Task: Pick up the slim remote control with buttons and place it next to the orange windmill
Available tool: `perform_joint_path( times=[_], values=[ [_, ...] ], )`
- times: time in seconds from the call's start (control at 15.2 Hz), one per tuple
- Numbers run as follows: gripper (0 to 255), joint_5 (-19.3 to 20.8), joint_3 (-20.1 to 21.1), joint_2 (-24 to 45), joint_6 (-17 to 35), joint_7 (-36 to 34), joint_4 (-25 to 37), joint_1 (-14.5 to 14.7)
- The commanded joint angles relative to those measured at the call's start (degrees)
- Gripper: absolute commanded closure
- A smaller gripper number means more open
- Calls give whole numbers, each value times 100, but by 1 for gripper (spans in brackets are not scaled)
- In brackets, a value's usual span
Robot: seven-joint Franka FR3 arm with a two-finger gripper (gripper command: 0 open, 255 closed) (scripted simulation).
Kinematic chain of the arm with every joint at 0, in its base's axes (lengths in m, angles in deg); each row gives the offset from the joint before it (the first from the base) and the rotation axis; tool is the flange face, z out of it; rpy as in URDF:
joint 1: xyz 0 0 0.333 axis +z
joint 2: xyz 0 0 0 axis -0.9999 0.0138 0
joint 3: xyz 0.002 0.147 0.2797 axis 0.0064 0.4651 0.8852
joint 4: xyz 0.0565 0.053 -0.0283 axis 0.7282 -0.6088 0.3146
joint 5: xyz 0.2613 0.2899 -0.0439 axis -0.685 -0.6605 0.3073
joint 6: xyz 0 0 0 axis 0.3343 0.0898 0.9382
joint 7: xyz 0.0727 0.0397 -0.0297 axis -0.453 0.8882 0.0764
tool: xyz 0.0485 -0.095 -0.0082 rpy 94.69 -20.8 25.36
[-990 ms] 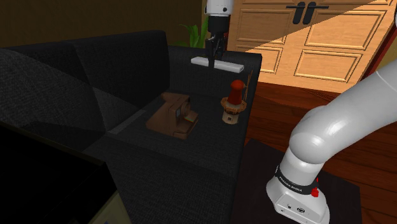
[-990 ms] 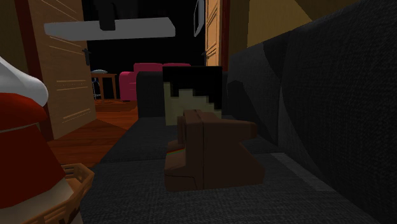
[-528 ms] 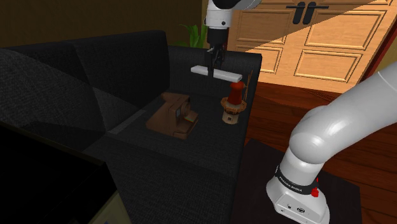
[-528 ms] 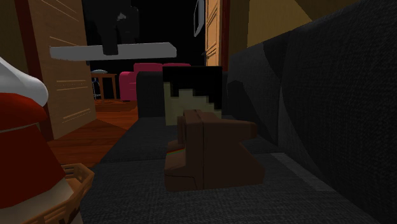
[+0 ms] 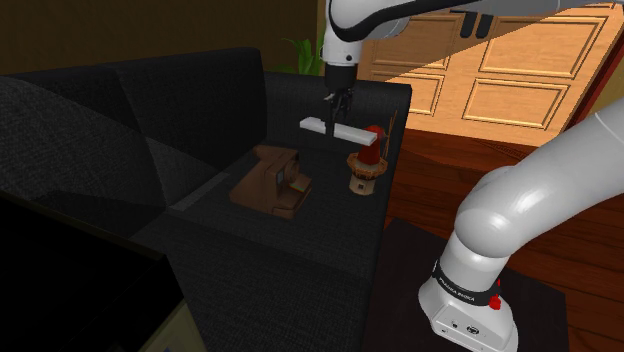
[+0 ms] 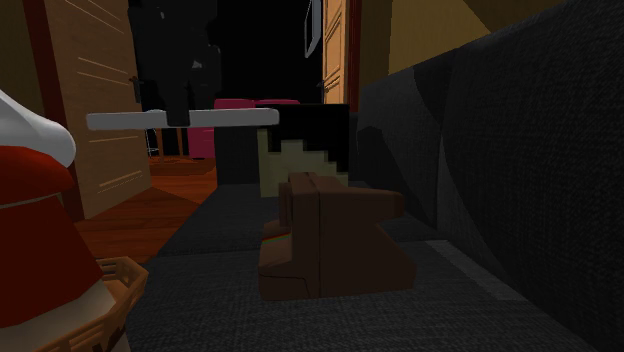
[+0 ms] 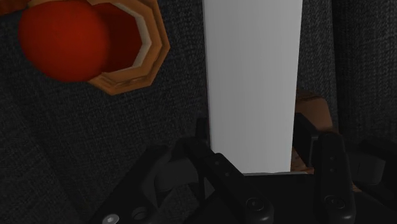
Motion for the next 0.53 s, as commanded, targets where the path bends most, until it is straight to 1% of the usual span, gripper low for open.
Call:
perform_joint_path(
  times=[0.0,0.46],
  values=[
    [255,0,-3,-1,170,12,-166,-2],
    [255,-11,10,50,721,20,-667,3]
  ],
)
